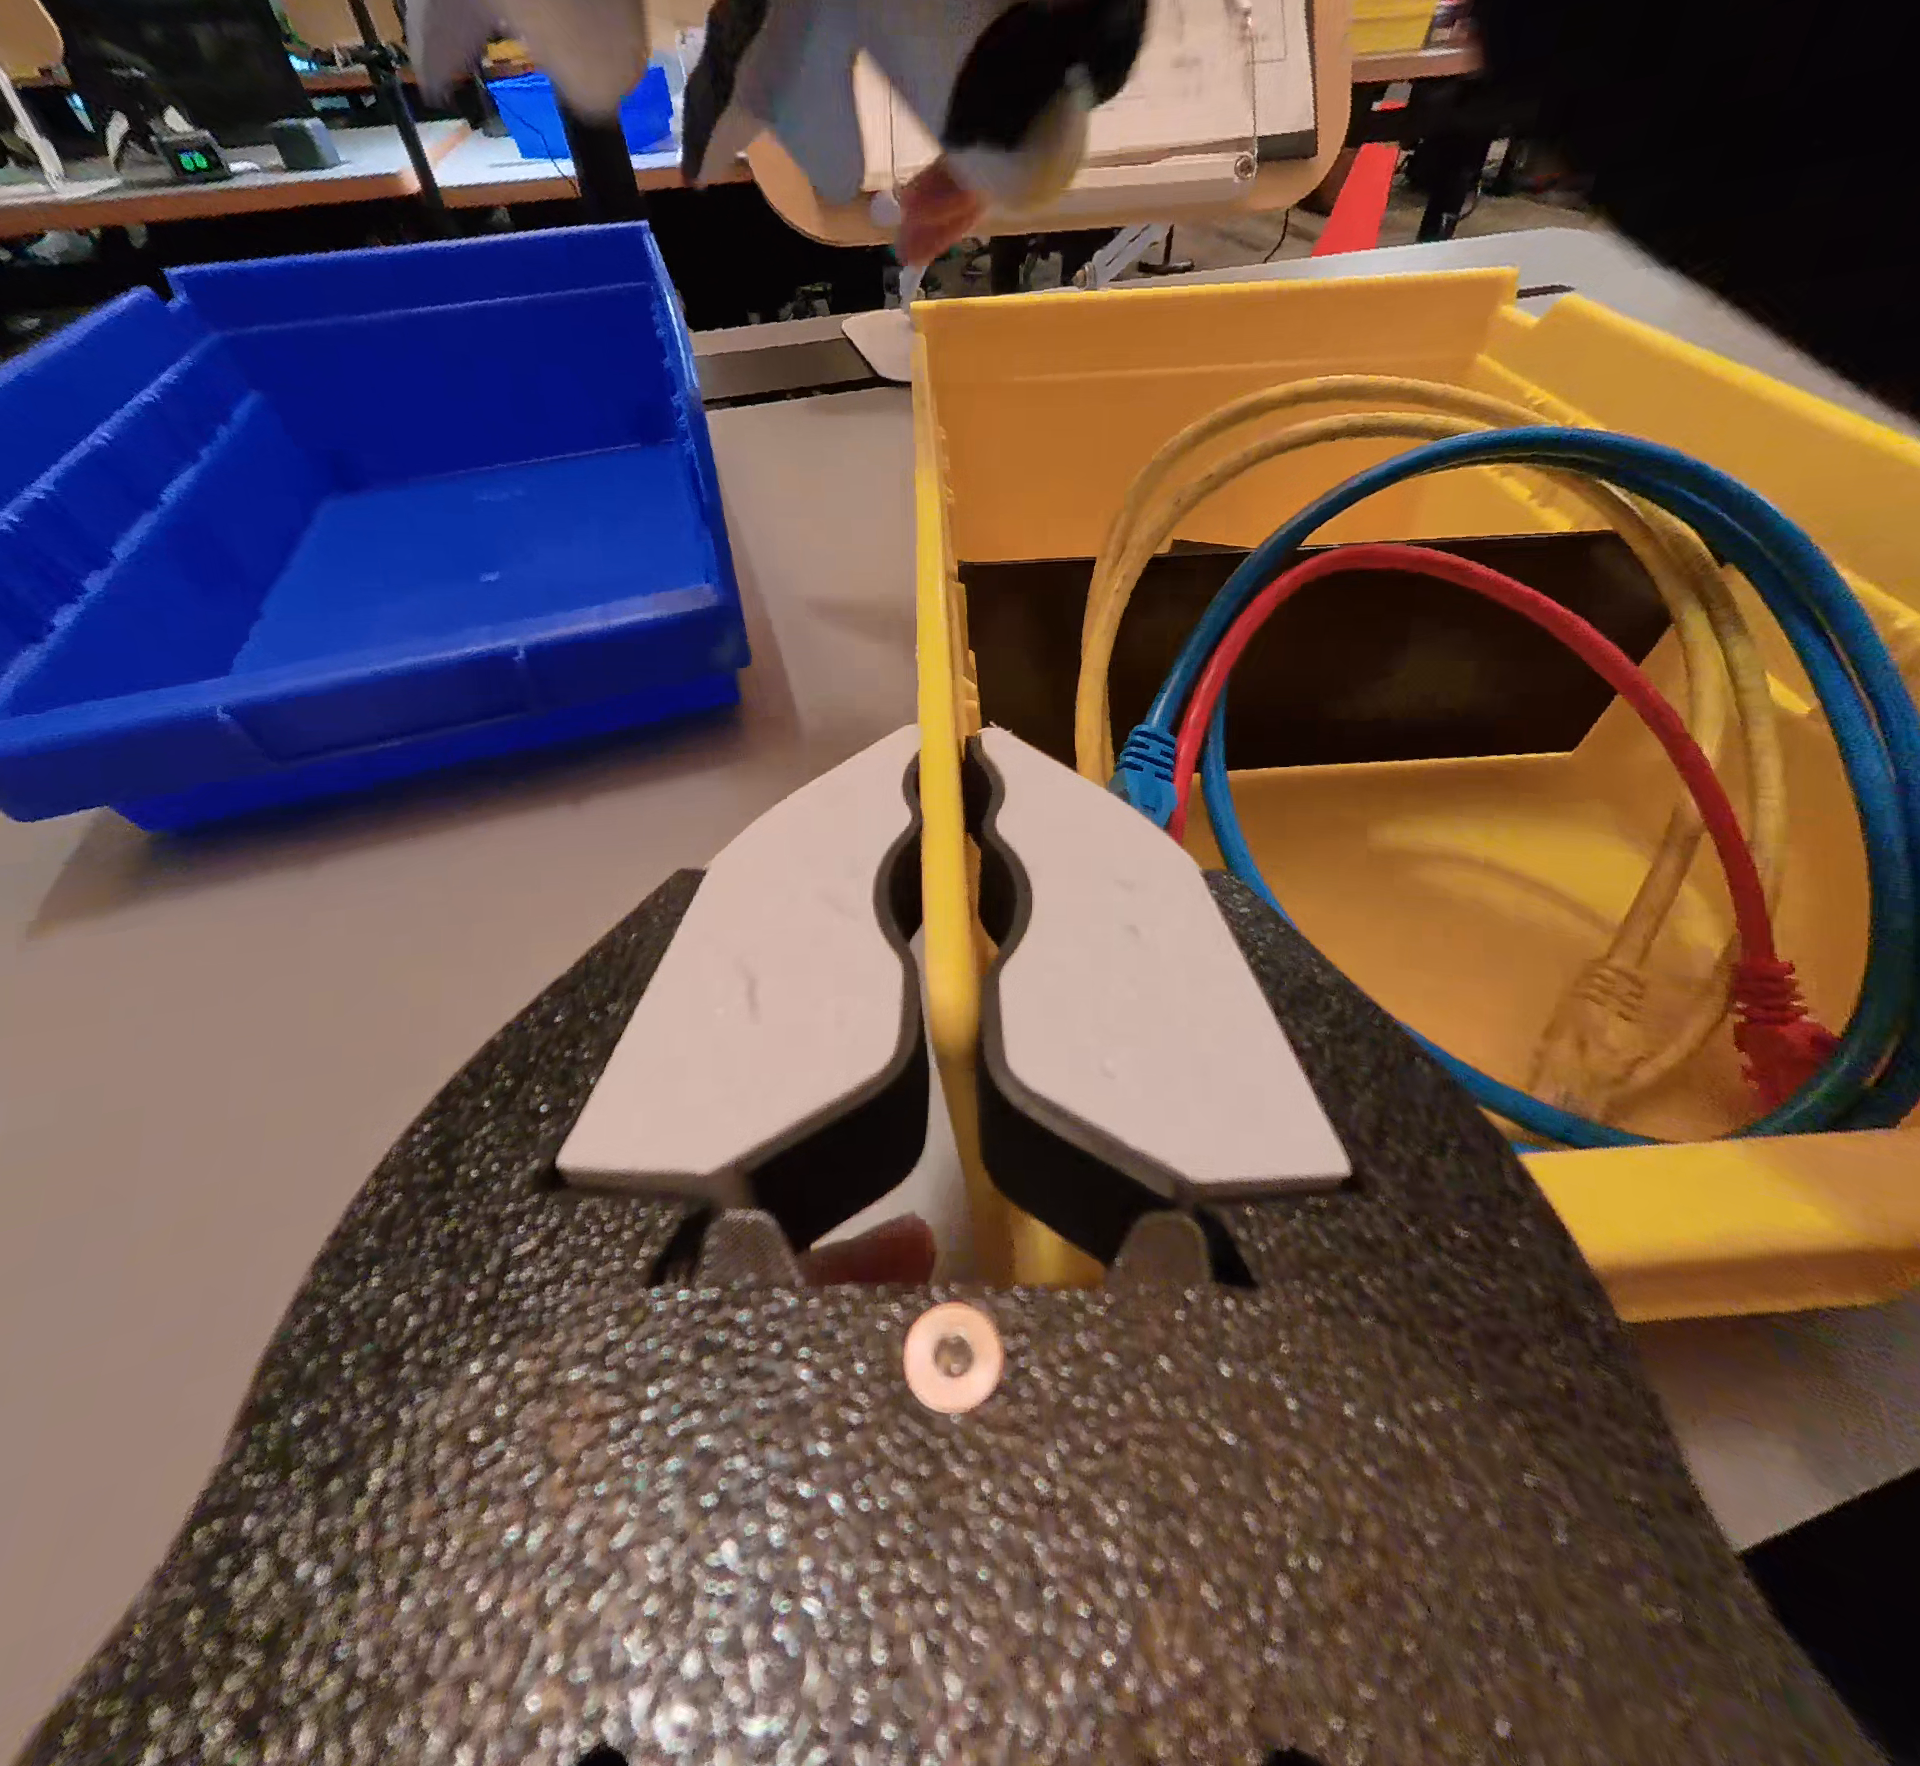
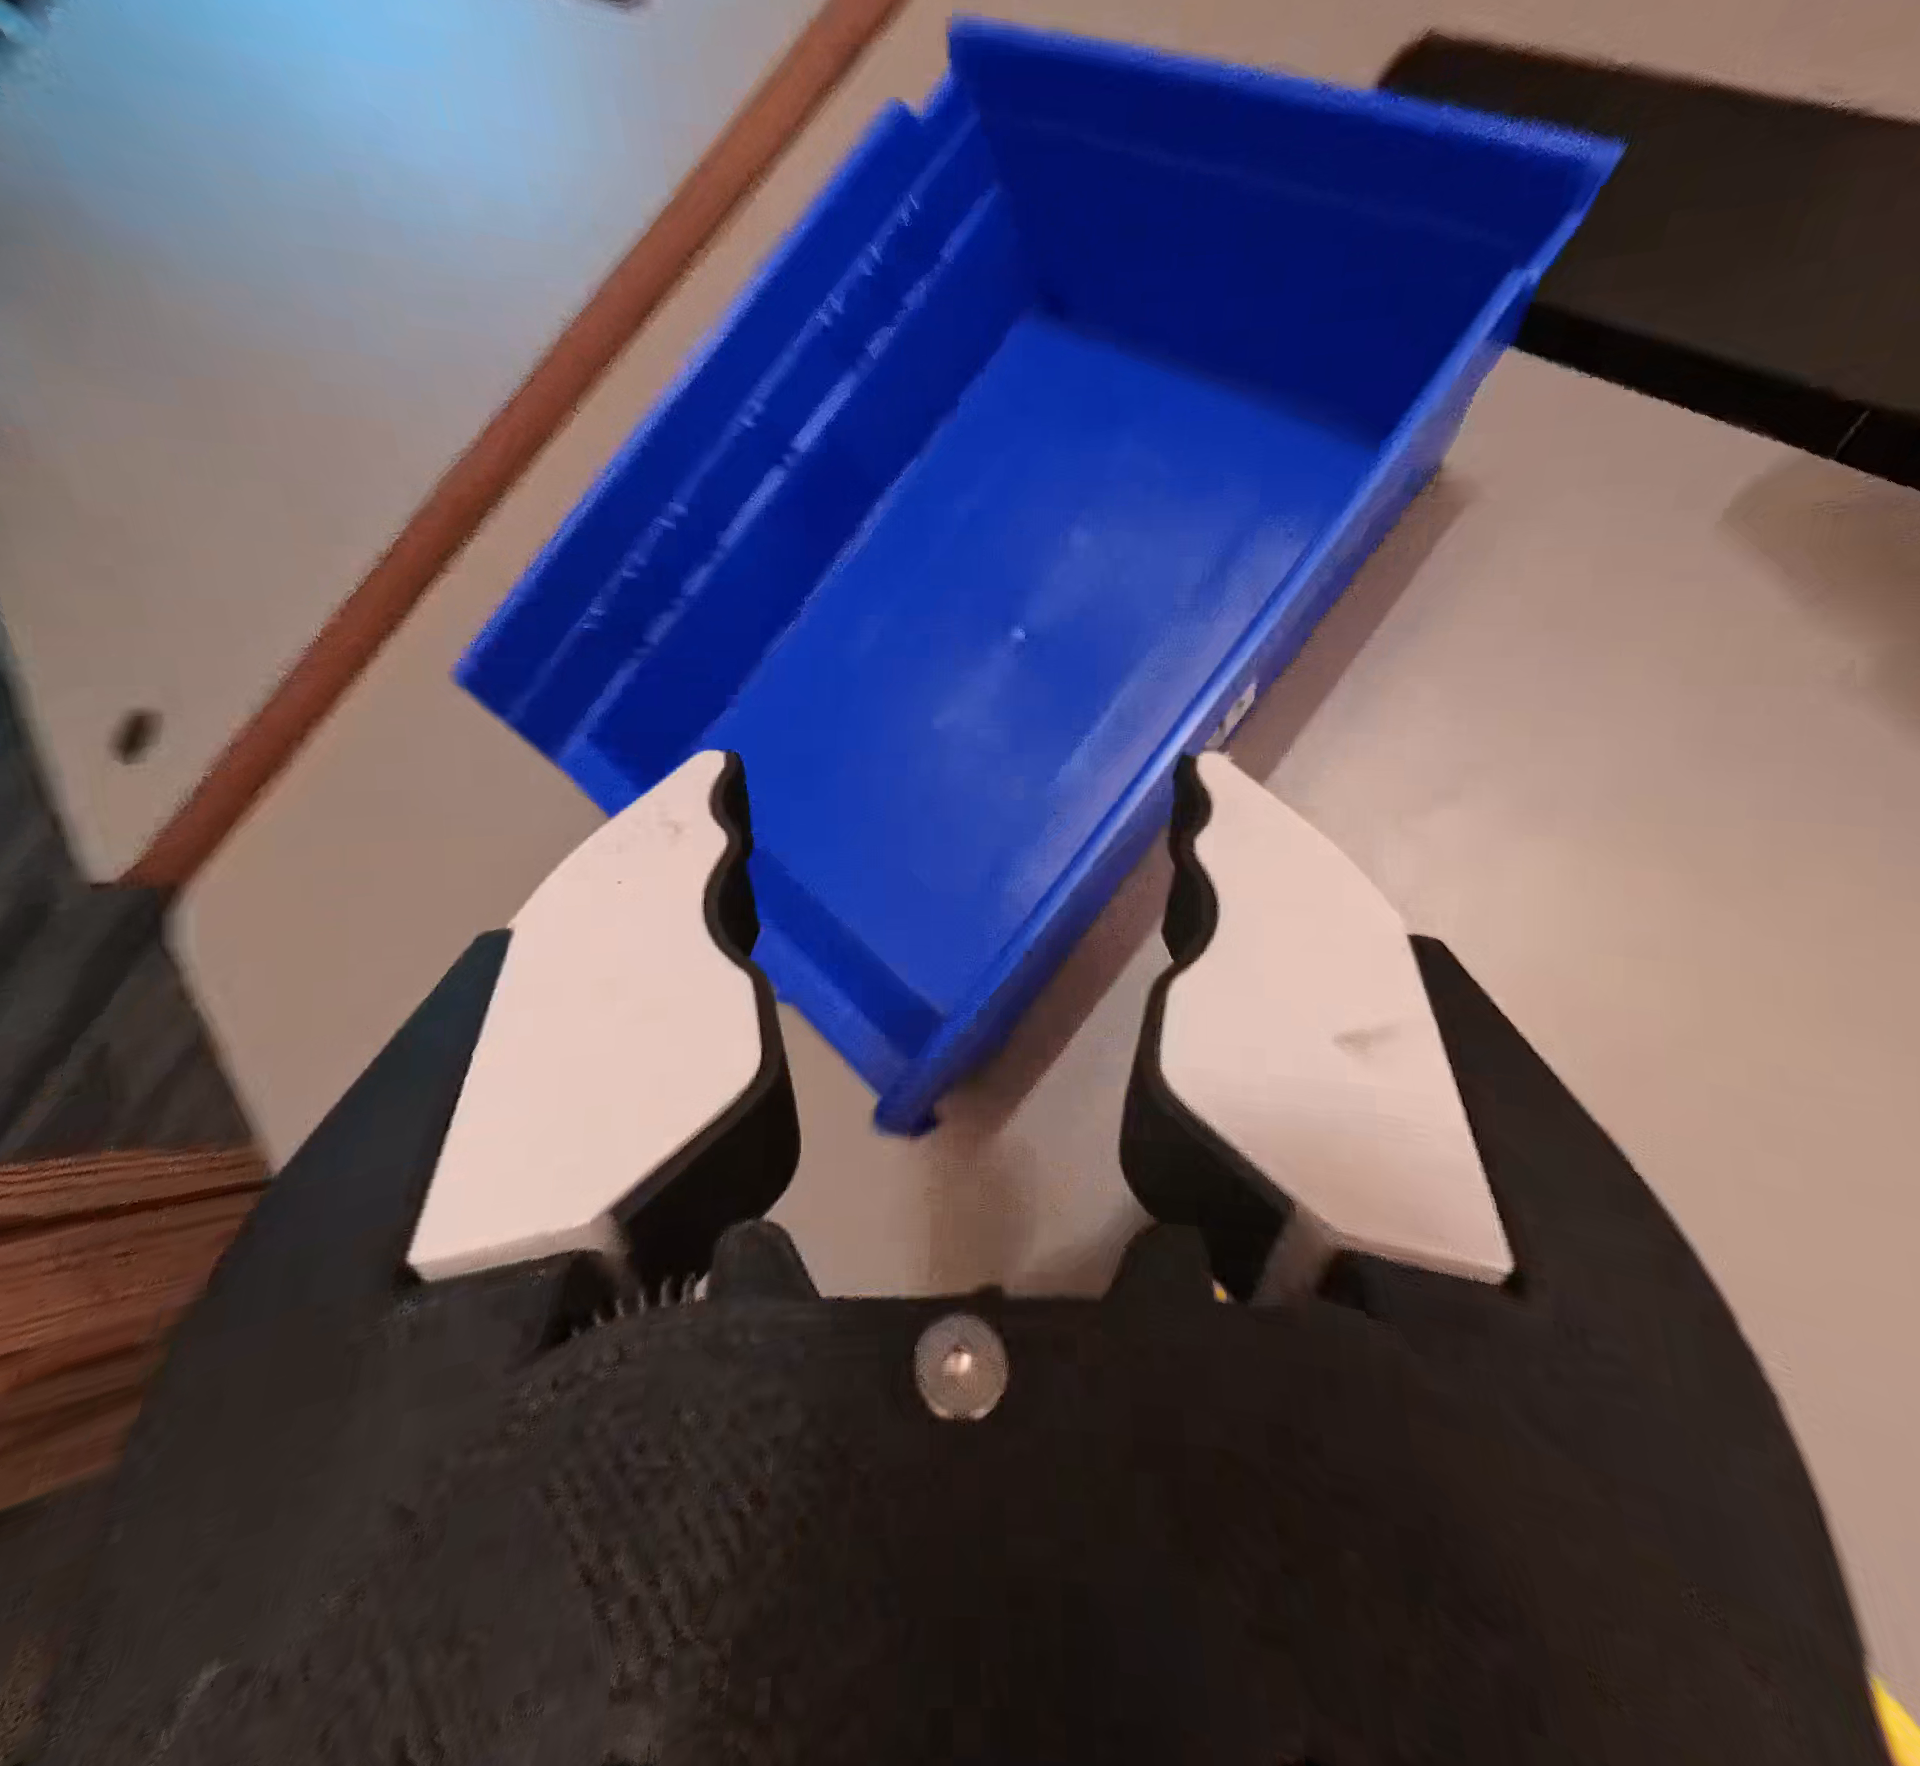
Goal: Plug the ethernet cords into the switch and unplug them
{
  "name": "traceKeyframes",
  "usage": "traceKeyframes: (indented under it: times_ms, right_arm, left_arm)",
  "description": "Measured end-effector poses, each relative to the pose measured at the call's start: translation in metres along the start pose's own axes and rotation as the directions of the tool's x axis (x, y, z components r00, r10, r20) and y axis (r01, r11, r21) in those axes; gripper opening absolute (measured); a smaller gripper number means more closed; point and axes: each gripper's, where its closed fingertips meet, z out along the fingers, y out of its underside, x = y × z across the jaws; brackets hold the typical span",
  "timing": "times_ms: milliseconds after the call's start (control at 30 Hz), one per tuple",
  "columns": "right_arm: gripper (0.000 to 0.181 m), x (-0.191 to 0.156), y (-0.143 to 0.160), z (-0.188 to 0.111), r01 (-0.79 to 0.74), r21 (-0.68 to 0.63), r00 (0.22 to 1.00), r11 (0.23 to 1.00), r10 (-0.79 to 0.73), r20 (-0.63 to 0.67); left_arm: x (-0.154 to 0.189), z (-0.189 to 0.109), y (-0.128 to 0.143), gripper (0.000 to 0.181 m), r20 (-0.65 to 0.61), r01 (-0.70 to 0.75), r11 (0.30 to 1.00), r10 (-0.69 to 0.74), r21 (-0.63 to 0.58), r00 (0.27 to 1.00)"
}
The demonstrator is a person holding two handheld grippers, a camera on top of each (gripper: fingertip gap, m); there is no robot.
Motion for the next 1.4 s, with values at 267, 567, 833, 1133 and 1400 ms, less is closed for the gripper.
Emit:
traceKeyframes:
  times_ms: [267, 567, 833, 1133, 1400]
  right_arm:
    - [0.092, 0.039, 0.028, 0.079, 0.066, -0.274, 0.924, 0.959, -0.163, -0.347]
    - [0.032, 0.07, 0.019, 0.084, 0.035, -0.327, 0.896, 0.944, -0.175, -0.409]
    - [0.047, 0.079, 0.037, 0.083, -0.149, -0.422, 0.938, 0.894, -0.007, -0.346]
    - [0.007, 0.059, 0.039, 0.105, -0.066, -0.448, 0.962, 0.892, -0.061, -0.265]
    - [0.007, 0.022, -0.029, 0.058, 0.29, -0.416, 0.901, 0.862, -0.392, -0.186]
  left_arm:
    - [-0.023, -0.012, 0.003, 0.002, -0.022, 0.06, 0.998, -0.06, 0.004, 0.998]
    - [-0.031, -0.017, 0.005, 0.002, -0.052, 0.071, 0.997, -0.071, 0.004, 0.996]
    - [-0.038, -0.018, 0.005, 0.002, -0.068, 0.105, 0.994, -0.105, 0.003, 0.992]
    - [-0.039, -0.017, 0.005, 0.002, -0.071, 0.083, 0.997, -0.083, 0.003, 0.994]
    - [-0.044, -0.021, 0.006, 0.003, -0.05, 0.012, 1.0, -0.012, 0.005, 0.999]
